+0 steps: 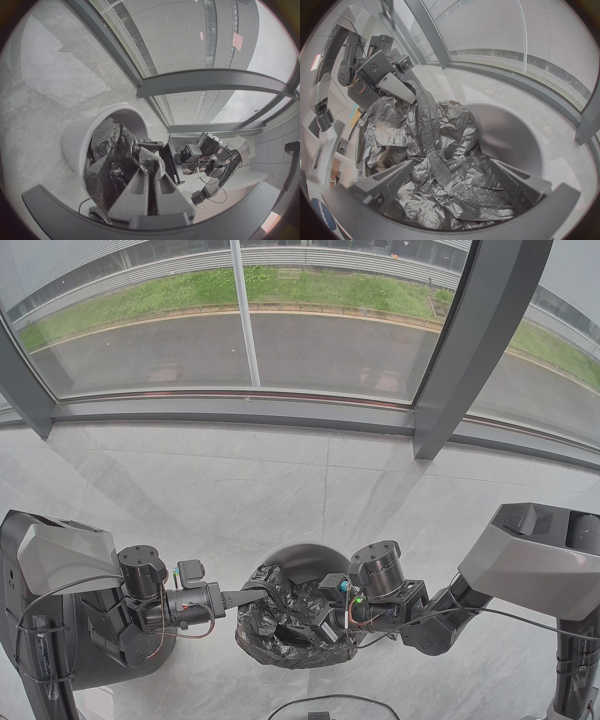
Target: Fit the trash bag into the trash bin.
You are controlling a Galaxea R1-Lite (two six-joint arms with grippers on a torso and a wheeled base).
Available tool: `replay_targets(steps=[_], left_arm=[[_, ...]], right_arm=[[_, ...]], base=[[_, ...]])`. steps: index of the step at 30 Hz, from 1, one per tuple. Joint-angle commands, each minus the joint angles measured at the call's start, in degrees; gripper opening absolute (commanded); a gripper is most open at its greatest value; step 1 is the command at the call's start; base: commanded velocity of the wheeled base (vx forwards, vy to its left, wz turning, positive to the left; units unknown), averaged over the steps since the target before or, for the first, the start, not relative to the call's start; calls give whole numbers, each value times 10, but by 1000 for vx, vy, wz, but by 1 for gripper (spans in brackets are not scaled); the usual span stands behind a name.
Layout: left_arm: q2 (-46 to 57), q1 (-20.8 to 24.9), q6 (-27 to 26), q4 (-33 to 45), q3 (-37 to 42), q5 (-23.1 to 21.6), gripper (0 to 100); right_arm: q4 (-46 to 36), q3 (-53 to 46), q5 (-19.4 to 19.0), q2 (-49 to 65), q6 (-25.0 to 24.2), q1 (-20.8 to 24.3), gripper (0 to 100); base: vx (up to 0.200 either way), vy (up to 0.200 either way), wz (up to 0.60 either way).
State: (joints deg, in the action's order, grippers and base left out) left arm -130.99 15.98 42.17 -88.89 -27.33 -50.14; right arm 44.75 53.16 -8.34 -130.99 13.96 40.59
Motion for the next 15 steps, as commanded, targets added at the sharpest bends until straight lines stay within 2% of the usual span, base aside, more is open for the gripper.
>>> replay_targets(steps=[1,15], left_arm=[[1,0,0,-1,1,0,0],[5,0,0,-1,3,0,0]], right_arm=[[0,21,12,-24,1,8,100],[0,77,26,-86,-1,10,100]], base=[[0,0,0],[0,0,0]])
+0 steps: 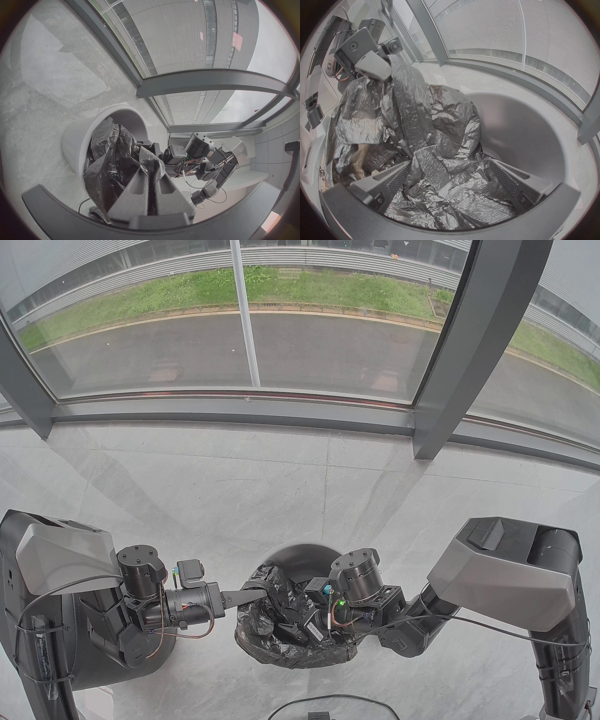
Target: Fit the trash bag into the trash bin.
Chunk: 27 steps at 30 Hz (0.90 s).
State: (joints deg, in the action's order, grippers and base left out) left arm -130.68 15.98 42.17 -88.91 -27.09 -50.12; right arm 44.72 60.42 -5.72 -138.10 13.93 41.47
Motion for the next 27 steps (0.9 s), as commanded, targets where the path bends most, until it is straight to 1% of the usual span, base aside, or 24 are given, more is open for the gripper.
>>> replay_targets(steps=[1,4,5,14,18,24,27], left_arm=[[1,0,0,0,0,0,0],[1,0,0,0,0,0,0],[1,0,0,0,0,0,0],[2,0,0,0,0,0,0],[3,0,-1,0,1,0,0],[6,0,-1,0,2,0,0],[9,0,-1,0,5,0,0]], right_arm=[[0,5,0,-14,0,1,100],[0,7,8,-12,0,1,100],[1,8,12,-11,0,1,0],[2,6,14,-6,-5,1,0],[1,-1,14,13,-6,1,0],[1,-31,15,44,-6,0,0],[1,-63,15,77,-6,0,0]], base=[[0,0,0],[0,0,0],[0,0,0],[0,0,0],[0,0,0],[0,0,0],[0,0,0]])
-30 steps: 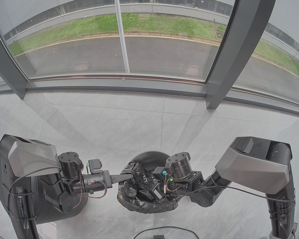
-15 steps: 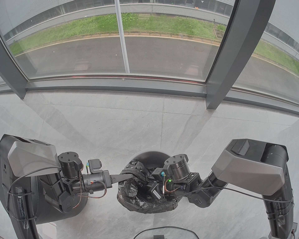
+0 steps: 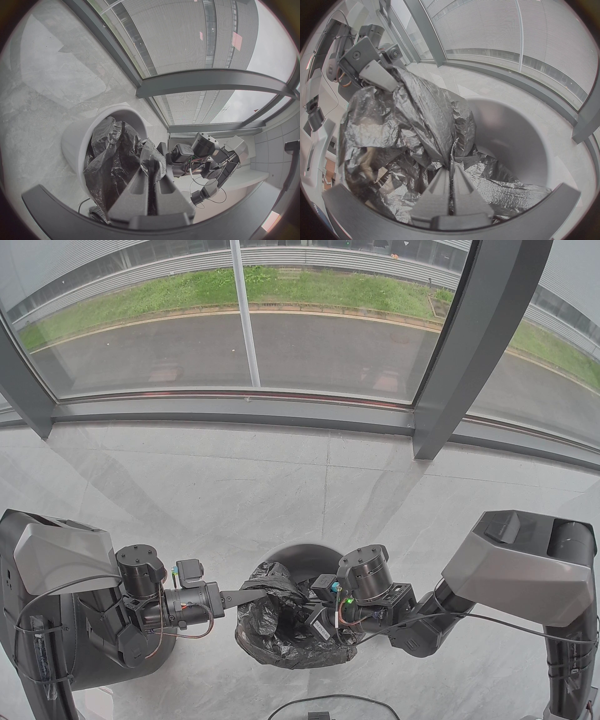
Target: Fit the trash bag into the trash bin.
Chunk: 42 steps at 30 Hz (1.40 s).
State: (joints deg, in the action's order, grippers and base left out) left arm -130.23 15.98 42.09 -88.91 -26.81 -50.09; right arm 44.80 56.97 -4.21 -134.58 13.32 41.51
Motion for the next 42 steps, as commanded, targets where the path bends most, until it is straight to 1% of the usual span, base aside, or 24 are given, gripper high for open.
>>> replay_targets(steps=[1,5,6,9,11,13,17,23,29,32,34,38,42], left_arm=[[4,0,0,0,2,-1,0],[8,0,0,0,3,-1,0],[9,0,-1,0,4,-1,0],[10,0,-4,0,4,0,0],[16,1,-6,0,7,0,0],[18,2,-7,0,11,-1,0],[21,6,-8,0,13,-1,0],[18,6,-9,0,10,2,0],[19,4,-6,0,1,4,0],[17,2,-3,0,-4,4,0],[16,1,-3,0,-9,4,0],[9,-3,-3,0,-29,4,0],[-7,-6,-3,0,-54,2,0]], right_arm=[[1,-38,1,52,0,-1,0],[1,-59,2,79,0,-6,0],[5,-70,6,90,0,-14,0],[34,-84,11,102,2,-27,0],[60,-86,12,103,3,-37,0],[70,-85,12,103,4,-43,0],[71,-81,13,102,4,-45,0],[66,-45,40,98,7,-48,0],[63,-3,43,79,14,-54,0],[50,36,68,58,17,-58,0],[47,61,76,44,17,-59,0],[41,101,78,24,18,-63,0],[31,119,78,11,24,-68,0]], base=[[0,0,0],[0,0,0],[0,0,0],[0,0,0],[0,0,0],[0,0,0],[0,0,0],[0,0,0],[0,0,0],[0,0,0],[0,0,0],[0,0,0],[0,0,0]])
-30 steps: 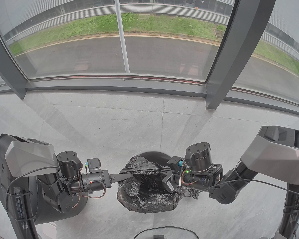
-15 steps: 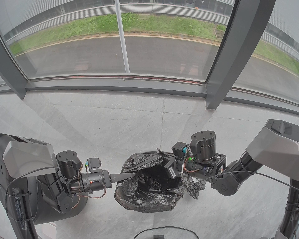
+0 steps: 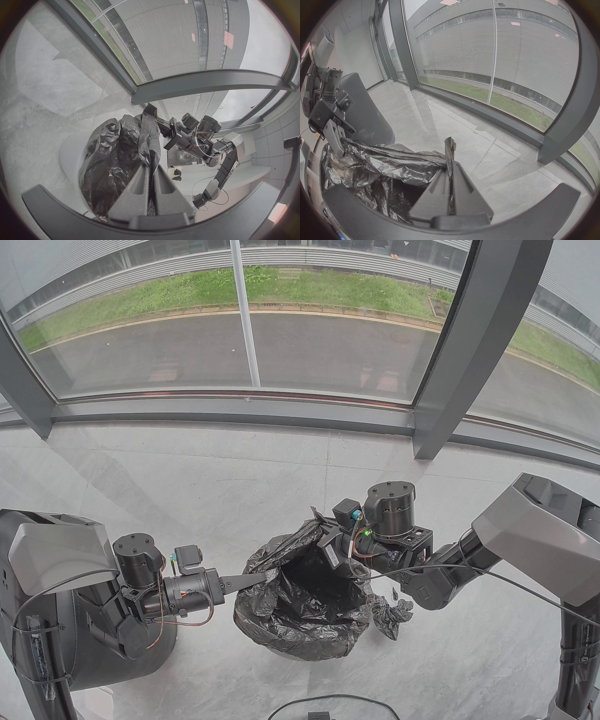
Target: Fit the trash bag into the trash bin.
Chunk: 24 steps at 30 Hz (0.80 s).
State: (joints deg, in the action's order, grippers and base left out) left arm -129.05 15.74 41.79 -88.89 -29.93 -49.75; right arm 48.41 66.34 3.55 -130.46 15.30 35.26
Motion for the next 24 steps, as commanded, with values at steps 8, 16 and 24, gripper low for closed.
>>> replay_targets(steps=[8,16,24], left_arm=[[-67,-26,6,1,-86,-2,0],[-104,-56,25,6,-142,-3,0],[-125,-68,34,7,-175,-3,0]], right_arm=[[-4,44,1,-52,4,-10,0],[-6,62,1,-68,5,-17,0],[5,61,1,-73,2,-18,0]], base=[[0,0,0],[0,0,0],[0,0,0]])
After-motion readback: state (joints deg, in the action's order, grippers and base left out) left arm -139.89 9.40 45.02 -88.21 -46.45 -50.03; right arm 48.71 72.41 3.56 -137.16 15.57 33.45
